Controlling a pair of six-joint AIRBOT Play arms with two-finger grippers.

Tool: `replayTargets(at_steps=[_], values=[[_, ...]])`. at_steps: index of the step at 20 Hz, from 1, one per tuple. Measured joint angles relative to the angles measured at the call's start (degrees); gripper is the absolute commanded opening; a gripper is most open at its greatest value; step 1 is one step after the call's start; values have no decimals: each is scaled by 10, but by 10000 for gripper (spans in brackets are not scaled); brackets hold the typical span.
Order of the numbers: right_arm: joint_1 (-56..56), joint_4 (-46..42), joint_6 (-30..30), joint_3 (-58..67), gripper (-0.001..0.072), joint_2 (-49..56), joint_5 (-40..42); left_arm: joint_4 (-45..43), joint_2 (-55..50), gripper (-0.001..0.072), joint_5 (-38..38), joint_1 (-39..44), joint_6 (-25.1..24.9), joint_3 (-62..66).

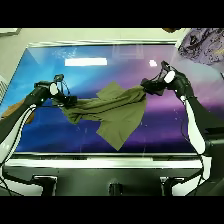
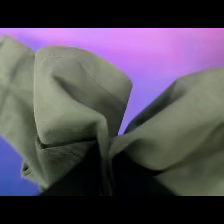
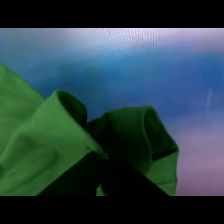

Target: Fold the clothes and pants, and hang the long-sleeved shirts on hangers.

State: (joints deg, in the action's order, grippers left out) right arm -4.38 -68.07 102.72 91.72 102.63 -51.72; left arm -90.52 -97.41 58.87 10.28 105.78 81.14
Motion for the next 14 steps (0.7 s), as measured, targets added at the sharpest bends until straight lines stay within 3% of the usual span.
replayTargets(at_steps=[1, 2, 3, 4, 9, 14], values=[[0, 7, 3, 0, 379, 4, 1, 1, -5, 643, 3, -2, -3, 12], [2, 12, 5, 0, 402, 5, -4, 1, -8, 680, 11, -7, -4, 25], [6, 16, 6, 0, 456, 1, -15, 1, -7, 680, 24, -16, -7, 37], [14, 19, 0, 0, 465, -8, -33, 1, 0, 680, 36, -27, -14, 47], [111, 26, -86, -36, 465, -94, -153, 11, 81, 678, 107, -125, -53, 38], [200, 134, -168, -266, 475, -217, -183, 106, 187, 678, 119, -231, -80, -105]])
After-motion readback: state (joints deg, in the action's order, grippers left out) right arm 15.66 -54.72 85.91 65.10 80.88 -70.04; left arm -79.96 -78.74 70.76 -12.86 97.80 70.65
